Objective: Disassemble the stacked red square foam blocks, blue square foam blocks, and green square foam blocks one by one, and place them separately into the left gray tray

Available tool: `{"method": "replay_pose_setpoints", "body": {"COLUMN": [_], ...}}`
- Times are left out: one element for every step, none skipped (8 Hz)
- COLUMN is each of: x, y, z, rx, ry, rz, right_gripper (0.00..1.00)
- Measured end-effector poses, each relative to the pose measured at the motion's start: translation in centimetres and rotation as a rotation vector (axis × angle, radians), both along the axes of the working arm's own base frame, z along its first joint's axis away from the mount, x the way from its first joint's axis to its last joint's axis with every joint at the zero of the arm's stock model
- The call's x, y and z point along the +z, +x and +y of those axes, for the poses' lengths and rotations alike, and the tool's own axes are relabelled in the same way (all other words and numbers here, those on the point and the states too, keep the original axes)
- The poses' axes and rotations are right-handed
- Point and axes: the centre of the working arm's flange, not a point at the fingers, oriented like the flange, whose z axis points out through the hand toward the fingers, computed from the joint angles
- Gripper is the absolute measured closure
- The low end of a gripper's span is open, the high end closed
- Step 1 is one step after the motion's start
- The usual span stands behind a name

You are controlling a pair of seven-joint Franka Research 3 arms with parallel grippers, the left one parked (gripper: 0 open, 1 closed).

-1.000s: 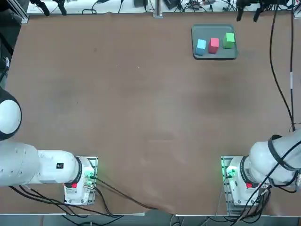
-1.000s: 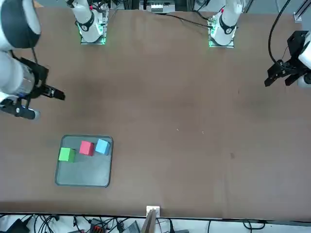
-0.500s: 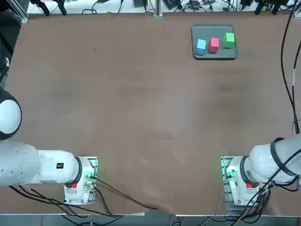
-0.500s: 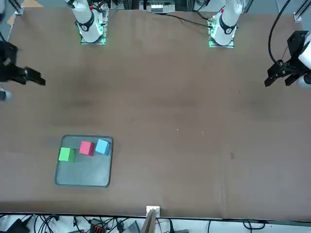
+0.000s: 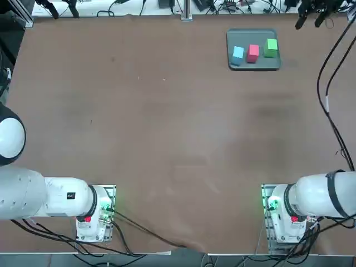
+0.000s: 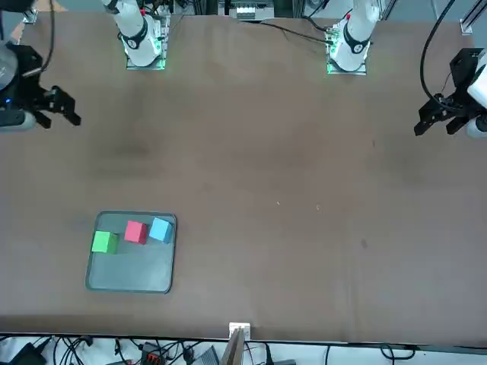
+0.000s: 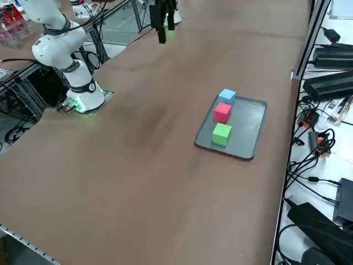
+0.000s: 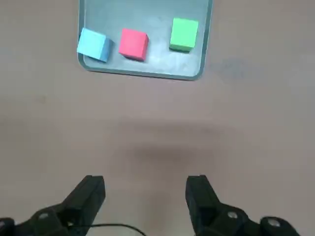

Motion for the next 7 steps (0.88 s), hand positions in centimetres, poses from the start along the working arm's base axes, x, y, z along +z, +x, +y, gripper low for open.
{"method": "replay_pose_setpoints", "body": {"x": [0.4,1.1,1.8,2.3,2.2,1.6,1.1], "y": [-1.0,-1.4,-1.1,-0.4,0.6,1.3,1.8], "z": [-0.9,-1.3,-1.1,-0.5,0.2,1.1,1.5], "rx": [0.008,0.017,0.023,0.034,0.049,0.064,0.071], "ry": [0.004,0.006,0.007,0.006,0.005,0.004,0.004], "rz": [0.011,0.020,0.031,0.039,0.044,0.053,0.062], "right_gripper": [0.00,0.00,0.00,0.00,0.00,0.00,0.00]}}
